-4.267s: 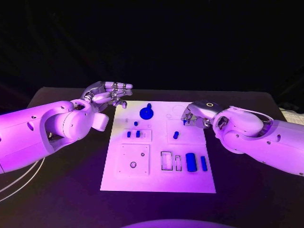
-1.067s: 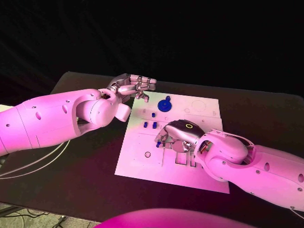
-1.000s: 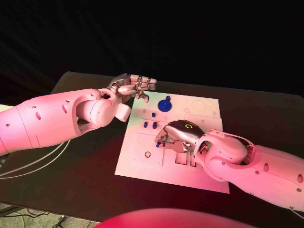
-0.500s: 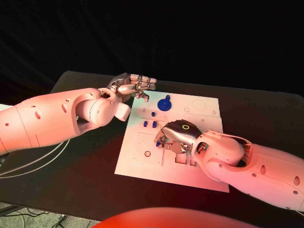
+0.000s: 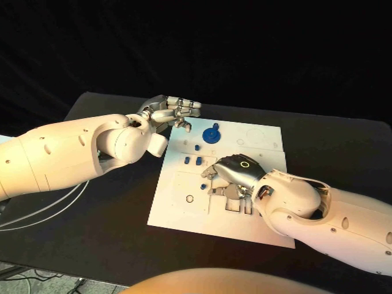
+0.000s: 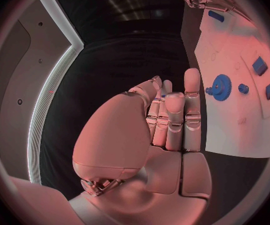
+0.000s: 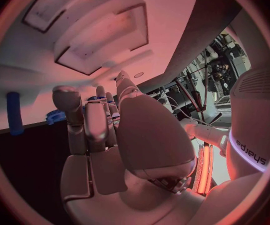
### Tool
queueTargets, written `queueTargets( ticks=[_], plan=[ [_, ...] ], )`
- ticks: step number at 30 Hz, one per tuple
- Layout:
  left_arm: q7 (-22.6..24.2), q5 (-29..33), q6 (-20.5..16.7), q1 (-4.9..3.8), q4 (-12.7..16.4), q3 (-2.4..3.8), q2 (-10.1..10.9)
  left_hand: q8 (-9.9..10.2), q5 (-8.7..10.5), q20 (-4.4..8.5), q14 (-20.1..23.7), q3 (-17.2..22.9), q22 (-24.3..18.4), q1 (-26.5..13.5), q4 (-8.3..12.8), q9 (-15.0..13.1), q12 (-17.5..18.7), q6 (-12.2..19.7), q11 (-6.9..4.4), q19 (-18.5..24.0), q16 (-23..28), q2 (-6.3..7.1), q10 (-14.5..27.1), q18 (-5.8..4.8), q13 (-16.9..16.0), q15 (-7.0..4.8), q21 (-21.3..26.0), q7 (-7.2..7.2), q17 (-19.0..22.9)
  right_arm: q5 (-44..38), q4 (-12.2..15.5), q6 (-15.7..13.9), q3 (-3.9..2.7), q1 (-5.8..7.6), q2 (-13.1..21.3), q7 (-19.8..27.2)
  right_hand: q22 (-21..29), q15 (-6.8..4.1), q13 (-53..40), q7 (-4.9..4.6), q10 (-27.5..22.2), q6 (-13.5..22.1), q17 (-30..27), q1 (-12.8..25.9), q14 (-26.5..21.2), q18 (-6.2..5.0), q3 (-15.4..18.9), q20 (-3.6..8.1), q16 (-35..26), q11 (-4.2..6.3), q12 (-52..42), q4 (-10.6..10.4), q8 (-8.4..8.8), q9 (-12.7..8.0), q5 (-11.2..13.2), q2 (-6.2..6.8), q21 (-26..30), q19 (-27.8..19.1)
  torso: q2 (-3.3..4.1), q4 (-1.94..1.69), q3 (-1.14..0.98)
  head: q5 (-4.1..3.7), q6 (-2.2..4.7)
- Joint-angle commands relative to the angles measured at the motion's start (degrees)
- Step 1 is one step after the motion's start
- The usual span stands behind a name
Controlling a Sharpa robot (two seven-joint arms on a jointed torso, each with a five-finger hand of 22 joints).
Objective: Assemble the parts on the task board
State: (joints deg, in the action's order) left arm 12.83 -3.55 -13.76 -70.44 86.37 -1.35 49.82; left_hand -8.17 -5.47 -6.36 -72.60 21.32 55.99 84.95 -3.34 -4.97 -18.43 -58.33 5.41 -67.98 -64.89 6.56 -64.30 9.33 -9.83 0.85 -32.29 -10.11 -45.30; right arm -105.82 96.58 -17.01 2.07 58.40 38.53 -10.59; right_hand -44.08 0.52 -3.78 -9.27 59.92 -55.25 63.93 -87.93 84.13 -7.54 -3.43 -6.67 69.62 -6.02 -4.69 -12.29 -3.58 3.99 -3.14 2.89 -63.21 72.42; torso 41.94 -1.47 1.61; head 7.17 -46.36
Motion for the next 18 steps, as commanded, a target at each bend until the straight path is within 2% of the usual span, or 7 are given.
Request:
queueTargets(
  ticks=[1,4,7,11,14,18],
  plan=[
    [-0.1,0.3,1.3,-0.01,-0.1,0.03,0.0,-0.3,-0.12,-0.09,0.2,-0.3,-0.1,-0.5,-0.1,0.1,-0.3,0.4,-0.05,-0.1,0.1,0.06,0.4,1.06,-0.1,-0.11,0.3,0.04,0.0,2.1,1.6,-7.4,-0.12,0.02,1.5,1.0,-0.4,0.35,-0.1,-0.06,0.0,-1.1,0.3,-0.3,0.7,-0.61,-0.6,-0.1,0.4,0.0,-1.0,0.4,-0.47,0.2,-0.7,0.12,-0.1,-0.1,-0.01,0.02,-0.02,-0.23,0.18],
    [-0.2,0.3,1.3,-0.01,-0.3,0.03,0.0,-0.3,-0.12,-0.09,0.2,-0.3,-0.1,-0.5,-0.1,0.1,-0.3,0.4,-0.05,-0.1,0.1,0.06,0.4,1.06,-0.1,-0.11,0.3,0.04,0.0,4.2,3.4,-10.4,-0.34,0.37,3.5,2.1,-1.0,0.28,-0.2,-0.13,0.9,-2.0,0.8,-0.4,1.1,-0.52,-1.3,-0.07,0.9,0.09,-2.1,0.6,-0.59,0.3,-1.8,-0.05,-0.6,0.5,-0.02,0.06,-0.02,-0.27,0.23],
    [-0.3,0.3,1.4,-0.01,-0.5,0.02,0.1,-0.3,-0.12,-0.1,0.2,-0.4,-0.1,-0.6,-0.1,0.1,-0.3,0.5,-0.04,-0.1,0.2,0.07,0.5,1.06,-0.1,-0.1,0.3,0.03,0.1,7.1,5.3,-11.0,-0.64,1.39,6.4,2.1,-1.4,0.24,-0.1,-0.1,1.7,-2.8,1.0,-0.4,1.3,-0.46,-1.9,-0.03,1.1,0.22,-2.9,0.5,-0.66,0.3,-2.3,-0.1,-0.9,0.8,0.01,0.05,-0.01,-0.46,0.42],
    [-0.4,0.3,1.3,-0.01,-0.6,0.02,0.2,-0.3,-0.12,-0.1,0.2,-0.4,-0.1,-0.6,-0.1,0.1,-0.3,0.5,-0.04,-0.1,0.2,0.07,0.5,1.06,-0.1,-0.1,0.3,0.03,0.1,9.2,7.0,-7.5,-0.83,3.52,10.4,0.2,-1.4,0.25,0.0,-0.02,2.0,-3.3,0.8,0.0,1.3,-0.45,-2.1,-0.02,1.1,0.27,-3.3,0.4,-0.64,0.4,-2.2,0.23,-0.9,0.9,-0.05,0.14,0.03,-1.06,0.85],
    [-0.4,0.3,1.3,-0.01,-0.6,0.01,0.3,-0.3,-0.12,-0.1,0.2,-0.4,-0.1,-0.6,-0.1,0.1,-0.3,0.5,-0.04,-0.1,0.2,0.07,0.5,1.06,-0.1,-0.1,0.3,0.03,0.1,9.6,7.6,-3.4,-0.89,5.21,13.3,-1.6,-0.9,0.31,0.2,0.2,1.0,-3.3,0.7,0.8,1.3,-0.52,-1.7,-0.06,0.9,0.24,-2.9,0.2,-0.28,0.2,-1.8,1.15,-0.6,0.7,-0.02,0.25,0.0,-1.58,1.11],
    [-0.4,0.3,1.3,-0.01,-0.6,0.0,0.2,-0.3,-0.12,-0.1,0.2,-0.4,-0.1,-0.6,-0.1,0.1,-0.3,0.5,-0.04,-0.1,0.2,0.07,0.5,1.06,-0.1,-0.1,0.3,0.03,0.1,8.8,7.3,0.1,-0.92,6.11,15.1,-3.0,-0.3,0.39,0.2,0.59,-0.8,-3.1,0.1,1.5,1.2,-0.58,-1.2,-0.15,0.6,0.18,-2.3,0.3,-0.05,0.1,-1.4,2.02,-0.1,0.4,-0.06,0.47,-0.03,-1.99,1.49]
  ],
)
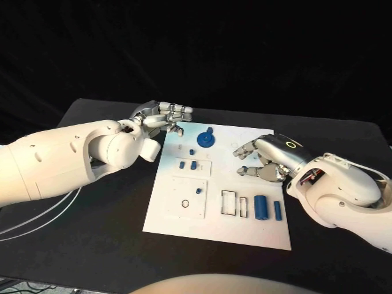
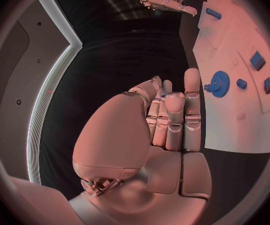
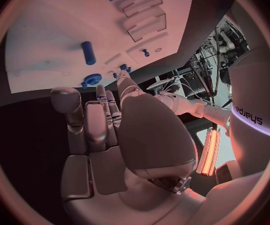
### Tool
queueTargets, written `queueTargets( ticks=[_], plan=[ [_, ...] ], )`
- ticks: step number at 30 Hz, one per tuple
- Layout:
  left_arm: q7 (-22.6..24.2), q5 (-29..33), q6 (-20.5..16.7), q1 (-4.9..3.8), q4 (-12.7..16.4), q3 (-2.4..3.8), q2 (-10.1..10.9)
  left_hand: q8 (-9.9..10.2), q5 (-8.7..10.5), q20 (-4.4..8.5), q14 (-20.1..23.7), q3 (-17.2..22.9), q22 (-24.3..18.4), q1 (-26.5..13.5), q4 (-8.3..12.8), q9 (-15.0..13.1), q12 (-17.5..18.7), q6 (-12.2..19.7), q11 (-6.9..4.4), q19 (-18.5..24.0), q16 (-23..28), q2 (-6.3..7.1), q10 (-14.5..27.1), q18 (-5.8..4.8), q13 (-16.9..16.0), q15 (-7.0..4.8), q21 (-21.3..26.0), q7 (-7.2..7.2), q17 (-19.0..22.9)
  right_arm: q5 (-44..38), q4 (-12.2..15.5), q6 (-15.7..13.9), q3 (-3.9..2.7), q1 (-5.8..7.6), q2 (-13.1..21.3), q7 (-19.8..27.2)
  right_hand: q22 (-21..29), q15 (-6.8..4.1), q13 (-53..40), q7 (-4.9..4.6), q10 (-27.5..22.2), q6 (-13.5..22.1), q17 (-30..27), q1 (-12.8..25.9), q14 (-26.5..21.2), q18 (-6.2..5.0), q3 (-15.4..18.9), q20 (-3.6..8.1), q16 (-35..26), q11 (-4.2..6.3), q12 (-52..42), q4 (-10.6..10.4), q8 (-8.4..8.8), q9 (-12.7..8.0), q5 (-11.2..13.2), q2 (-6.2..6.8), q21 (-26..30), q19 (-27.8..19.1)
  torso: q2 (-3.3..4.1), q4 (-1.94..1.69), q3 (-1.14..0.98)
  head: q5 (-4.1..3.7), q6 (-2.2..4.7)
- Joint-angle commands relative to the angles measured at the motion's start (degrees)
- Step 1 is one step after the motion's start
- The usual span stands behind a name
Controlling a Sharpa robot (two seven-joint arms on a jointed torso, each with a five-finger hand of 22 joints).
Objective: Assemble the parts on the task board
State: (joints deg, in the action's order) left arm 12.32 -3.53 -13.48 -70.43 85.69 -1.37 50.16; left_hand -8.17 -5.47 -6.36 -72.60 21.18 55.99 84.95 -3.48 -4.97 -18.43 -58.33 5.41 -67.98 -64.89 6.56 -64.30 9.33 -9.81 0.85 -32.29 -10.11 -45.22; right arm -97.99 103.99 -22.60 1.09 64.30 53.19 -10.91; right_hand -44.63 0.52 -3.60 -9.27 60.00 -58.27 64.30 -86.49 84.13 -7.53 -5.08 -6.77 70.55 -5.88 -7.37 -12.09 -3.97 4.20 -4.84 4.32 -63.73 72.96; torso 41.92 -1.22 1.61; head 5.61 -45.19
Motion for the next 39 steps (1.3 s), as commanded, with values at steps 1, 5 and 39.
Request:
queueTargets(
  ticks=[1,5,39],
  plan=[
    [0.1,0.3,1.1,-0.01,0.1,0.02,-0.1,-0.3,-0.12,-0.1,0.2,-0.3,-0.1,-0.6,0.0,0.1,-0.3,0.5,-0.04,-0.1,0.2,0.07,0.5,1.06,-0.1,-0.1,0.3,0.02,0.0,0.7,-0.4,6.5,0.05,0.34,0.7,-2.9,0.4,0.45,0.0,0.66,-1.3,0.0,-0.4,0.1,1.2,-0.62,0.5,-0.08,-0.5,-0.02,0.5,0.1,0.36,-0.1,0.3,0.74,0.5,-0.2,-0.05,0.27,-0.05,-0.44,0.42],
    [0.1,0.3,1.2,-0.01,0.1,0.0,-0.3,-0.3,-0.12,-0.1,0.2,-0.3,-0.1,-0.6,0.0,0.1,-0.3,0.5,-0.04,-0.1,0.2,0.07,0.5,1.06,-0.1,-0.1,0.3,0.02,0.0,0.1,-1.2,8.9,0.05,0.61,1.1,-3.4,1.1,0.71,0.0,0.66,-3.3,0.2,-0.8,0.2,1.0,-0.7,0.5,-0.25,-0.9,-0.37,1.1,0.3,0.38,-0.2,0.2,1.16,1.0,-0.6,0.01,0.08,-0.04,-0.64,0.59],
    [-0.2,0.3,1.7,-0.01,0.2,-0.03,-0.2,-0.4,-0.14,-0.13,0.3,-0.3,-0.1,-0.7,-0.1,0.1,-0.5,0.6,-0.01,0.0,0.3,-0.01,0.7,1.06,-0.1,-0.07,0.4,0.01,0.2,-0.3,-5.5,11.4,0.38,0.43,-3.8,-3.4,-0.9,-0.39,0.0,0.64,2.9,-1.6,-0.3,-1.8,1.6,-0.36,-4.9,0.62,-0.2,0.81,-2.3,0.8,0.23,-0.1,1.7,-2.75,-0.4,1.4,0.01,0.12,-0.03,-0.31,0.36]
  ],
)
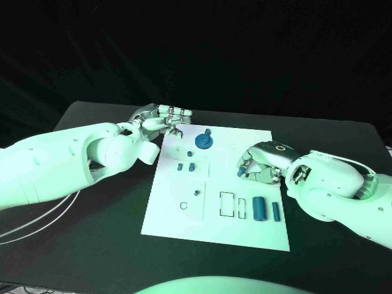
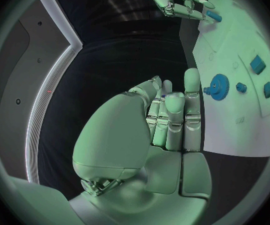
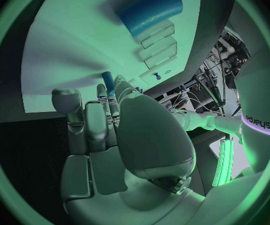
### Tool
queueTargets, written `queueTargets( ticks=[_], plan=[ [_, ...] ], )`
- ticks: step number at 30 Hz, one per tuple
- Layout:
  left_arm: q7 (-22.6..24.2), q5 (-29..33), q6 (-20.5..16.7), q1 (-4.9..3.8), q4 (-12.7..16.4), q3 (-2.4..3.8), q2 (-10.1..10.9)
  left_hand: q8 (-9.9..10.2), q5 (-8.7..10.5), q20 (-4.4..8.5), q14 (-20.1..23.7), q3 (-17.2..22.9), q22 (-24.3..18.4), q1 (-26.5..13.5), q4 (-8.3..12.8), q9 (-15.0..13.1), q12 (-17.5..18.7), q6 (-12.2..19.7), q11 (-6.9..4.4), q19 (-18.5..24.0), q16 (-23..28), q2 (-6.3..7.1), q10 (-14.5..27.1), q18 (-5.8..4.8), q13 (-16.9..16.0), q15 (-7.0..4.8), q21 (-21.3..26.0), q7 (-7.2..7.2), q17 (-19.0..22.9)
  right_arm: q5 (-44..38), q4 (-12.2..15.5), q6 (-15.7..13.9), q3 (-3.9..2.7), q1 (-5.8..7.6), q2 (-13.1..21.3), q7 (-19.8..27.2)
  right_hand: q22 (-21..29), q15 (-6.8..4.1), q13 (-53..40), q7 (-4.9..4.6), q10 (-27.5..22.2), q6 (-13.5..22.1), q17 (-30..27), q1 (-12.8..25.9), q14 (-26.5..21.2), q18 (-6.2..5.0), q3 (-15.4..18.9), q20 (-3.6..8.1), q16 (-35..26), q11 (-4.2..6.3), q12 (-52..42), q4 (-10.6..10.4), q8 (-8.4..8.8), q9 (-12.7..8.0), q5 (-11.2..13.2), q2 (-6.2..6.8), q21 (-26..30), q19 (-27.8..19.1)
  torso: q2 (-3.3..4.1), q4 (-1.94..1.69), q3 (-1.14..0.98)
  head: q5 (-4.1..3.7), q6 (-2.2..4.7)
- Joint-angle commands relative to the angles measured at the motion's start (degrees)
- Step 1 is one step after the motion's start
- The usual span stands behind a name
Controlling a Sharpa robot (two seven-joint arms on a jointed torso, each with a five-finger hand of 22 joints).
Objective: Assemble the parts on the task board
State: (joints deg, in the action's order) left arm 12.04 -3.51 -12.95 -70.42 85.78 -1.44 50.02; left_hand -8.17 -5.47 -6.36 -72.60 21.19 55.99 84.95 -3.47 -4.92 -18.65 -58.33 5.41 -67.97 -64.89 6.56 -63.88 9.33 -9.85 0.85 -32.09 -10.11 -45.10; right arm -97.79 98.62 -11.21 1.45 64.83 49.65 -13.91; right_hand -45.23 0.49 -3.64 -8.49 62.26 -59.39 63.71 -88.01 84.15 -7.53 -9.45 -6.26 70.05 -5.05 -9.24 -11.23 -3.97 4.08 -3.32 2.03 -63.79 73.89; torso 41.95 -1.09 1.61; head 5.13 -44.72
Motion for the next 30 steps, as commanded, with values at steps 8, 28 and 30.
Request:
queueTargets(
  ticks=[8,28,30],
  plan=[
    [0.0,0.2,1.2,-0.02,0.1,0.03,-0.1,-0.5,-0.1,-0.21,0.4,-0.6,-0.2,-1.3,-0.4,0.1,-0.6,0.7,0.06,0.0,0.2,0.0,0.6,1.05,-0.2,0.01,0.4,-0.04,0.1,-0.9,-0.7,0.5,0.08,-0.27,-1.0,-1.0,-0.8,-0.47,0.0,-0.07,1.7,-1.1,0.8,-0.6,1.7,-0.26,-2.0,0.24,0.8,0.15,-0.4,0.0,0.03,0.1,0.3,-0.37,-0.7,0.8,0.01,-0.01,-0.01,0.24,-0.17],
    [-0.1,0.2,1.4,-0.02,0.0,0.03,-0.1,-0.5,-0.1,-0.21,0.4,-0.6,-0.2,-1.3,-0.4,0.1,-0.6,0.7,0.06,0.0,0.2,0.0,0.6,1.05,-0.2,0.01,0.4,-0.04,0.1,-2.9,1.2,-9.1,0.06,-0.61,0.0,-0.1,-8.3,-2.21,-0.5,1.43,8.2,-6.5,2.1,-2.1,2.1,1.0,-9.4,1.94,2.4,2.07,-1.1,4.2,-2.77,1.5,0.5,-0.1,-5.8,3.7,-0.09,0.0,0.02,0.07,-0.34],
    [-0.2,0.2,1.5,-0.02,0.0,0.03,-0.1,-0.5,-0.1,-0.21,0.4,-0.6,-0.2,-1.3,-0.4,0.1,-0.6,0.7,0.06,0.0,0.2,0.0,0.6,1.05,-0.2,0.01,0.4,-0.04,0.1,-2.2,1.9,-10.3,0.02,-0.61,0.3,0.3,-8.5,-2.17,-0.4,1.4,8.2,-6.4,2.1,-1.7,2.1,1.04,-9.6,1.93,2.4,2.03,-0.9,4.2,-2.72,1.5,0.5,0.08,-5.9,3.8,-0.1,-0.04,0.02,0.06,-0.28]
  ],
)
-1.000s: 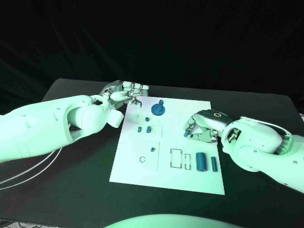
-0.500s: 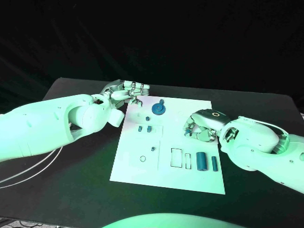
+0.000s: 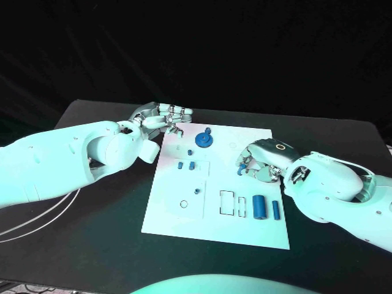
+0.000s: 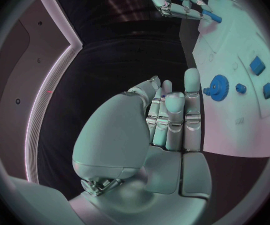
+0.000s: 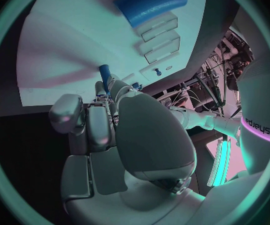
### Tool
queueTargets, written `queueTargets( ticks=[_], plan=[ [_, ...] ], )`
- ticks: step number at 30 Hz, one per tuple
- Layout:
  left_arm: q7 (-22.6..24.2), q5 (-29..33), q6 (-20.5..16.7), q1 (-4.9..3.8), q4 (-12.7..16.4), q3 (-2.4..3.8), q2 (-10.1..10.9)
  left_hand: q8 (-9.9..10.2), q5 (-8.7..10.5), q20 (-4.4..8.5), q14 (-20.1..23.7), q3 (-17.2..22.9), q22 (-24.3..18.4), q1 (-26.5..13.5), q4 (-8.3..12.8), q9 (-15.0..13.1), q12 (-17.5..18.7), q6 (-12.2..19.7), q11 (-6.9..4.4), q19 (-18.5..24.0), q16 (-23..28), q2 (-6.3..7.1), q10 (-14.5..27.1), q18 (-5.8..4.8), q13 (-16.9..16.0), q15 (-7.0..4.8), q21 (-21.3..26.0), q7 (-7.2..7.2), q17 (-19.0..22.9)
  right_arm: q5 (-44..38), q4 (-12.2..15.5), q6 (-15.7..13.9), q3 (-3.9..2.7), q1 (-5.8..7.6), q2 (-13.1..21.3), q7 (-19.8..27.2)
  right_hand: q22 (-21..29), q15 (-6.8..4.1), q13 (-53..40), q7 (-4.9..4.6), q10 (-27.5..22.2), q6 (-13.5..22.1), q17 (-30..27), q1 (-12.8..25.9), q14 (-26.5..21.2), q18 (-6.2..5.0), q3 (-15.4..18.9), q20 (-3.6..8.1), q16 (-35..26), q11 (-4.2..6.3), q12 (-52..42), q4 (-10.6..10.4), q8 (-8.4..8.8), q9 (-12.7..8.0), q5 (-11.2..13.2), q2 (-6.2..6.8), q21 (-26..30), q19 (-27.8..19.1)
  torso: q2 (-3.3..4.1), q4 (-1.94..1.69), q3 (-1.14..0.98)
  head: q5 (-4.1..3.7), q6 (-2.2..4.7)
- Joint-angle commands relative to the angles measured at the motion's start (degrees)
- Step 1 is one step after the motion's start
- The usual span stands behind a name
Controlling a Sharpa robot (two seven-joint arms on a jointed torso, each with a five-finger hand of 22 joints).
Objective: Assemble the parts on the task board
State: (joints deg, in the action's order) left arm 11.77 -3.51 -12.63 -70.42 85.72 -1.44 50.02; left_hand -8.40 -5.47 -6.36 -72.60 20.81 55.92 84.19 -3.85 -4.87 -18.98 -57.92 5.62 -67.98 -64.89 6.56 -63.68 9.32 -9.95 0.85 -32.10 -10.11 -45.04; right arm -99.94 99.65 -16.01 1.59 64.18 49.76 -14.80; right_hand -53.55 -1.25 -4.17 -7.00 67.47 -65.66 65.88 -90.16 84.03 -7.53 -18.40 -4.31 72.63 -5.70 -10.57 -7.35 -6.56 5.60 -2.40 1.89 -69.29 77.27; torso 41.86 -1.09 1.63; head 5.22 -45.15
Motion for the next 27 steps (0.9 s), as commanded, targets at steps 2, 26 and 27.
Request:
queueTargets(
  ticks=[2,26,27],
  plan=[
    [0.0,0.2,1.2,-0.02,0.1,0.03,-0.1,-0.3,-0.1,-0.21,0.4,-0.2,-0.1,-0.5,0.0,0.1,-0.3,0.3,-0.15,0.0,0.2,-0.01,0.4,1.06,0.0,0.01,0.4,-0.04,0.1,0.8,1.7,-6.4,-0.21,0.05,0.7,1.4,-0.4,-0.41,0.1,-0.08,3.0,-0.1,-0.1,1.0,2.3,1.07,-0.8,-0.04,-0.1,2.65,0.6,0.1,-0.11,0.0,-0.4,0.36,-0.6,0.5,-0.01,-0.1,0.02,-0.14,0.37],
    [0.0,0.6,1.8,0.04,-0.5,0.03,-0.8,-0.4,-0.16,-0.24,0.5,-0.3,-0.1,-0.5,0.1,0.1,-0.5,0.4,-0.19,0.0,0.3,-0.1,0.6,1.08,-0.1,0.0,0.5,0.01,0.2,5.8,5.7,-5.1,-0.44,-1.98,-7.1,5.7,-0.7,-0.48,0.1,-0.03,3.2,-0.1,-0.2,2.1,2.2,1.07,-1.7,0.0,0.0,2.71,1.2,0.4,-0.18,0.2,-0.4,0.89,-0.9,0.4,0.03,-0.19,0.13,1.27,0.03],
    [0.0,0.6,1.8,0.05,-0.6,0.03,-0.9,-0.4,-0.16,-0.24,0.5,-0.3,-0.1,-0.5,0.1,0.1,-0.5,0.4,-0.19,0.0,0.3,-0.1,0.6,1.08,-0.1,0.0,0.5,0.01,0.2,6.0,5.5,-4.8,-0.42,-2.3,-7.6,5.8,-0.8,-0.47,0.1,-0.06,3.2,0.0,-0.2,2.2,2.2,1.08,-1.8,0.0,0.0,2.68,1.2,0.5,-0.16,0.2,-0.4,0.87,-0.9,0.4,0.02,-0.2,0.14,1.31,0.02]
  ],
)
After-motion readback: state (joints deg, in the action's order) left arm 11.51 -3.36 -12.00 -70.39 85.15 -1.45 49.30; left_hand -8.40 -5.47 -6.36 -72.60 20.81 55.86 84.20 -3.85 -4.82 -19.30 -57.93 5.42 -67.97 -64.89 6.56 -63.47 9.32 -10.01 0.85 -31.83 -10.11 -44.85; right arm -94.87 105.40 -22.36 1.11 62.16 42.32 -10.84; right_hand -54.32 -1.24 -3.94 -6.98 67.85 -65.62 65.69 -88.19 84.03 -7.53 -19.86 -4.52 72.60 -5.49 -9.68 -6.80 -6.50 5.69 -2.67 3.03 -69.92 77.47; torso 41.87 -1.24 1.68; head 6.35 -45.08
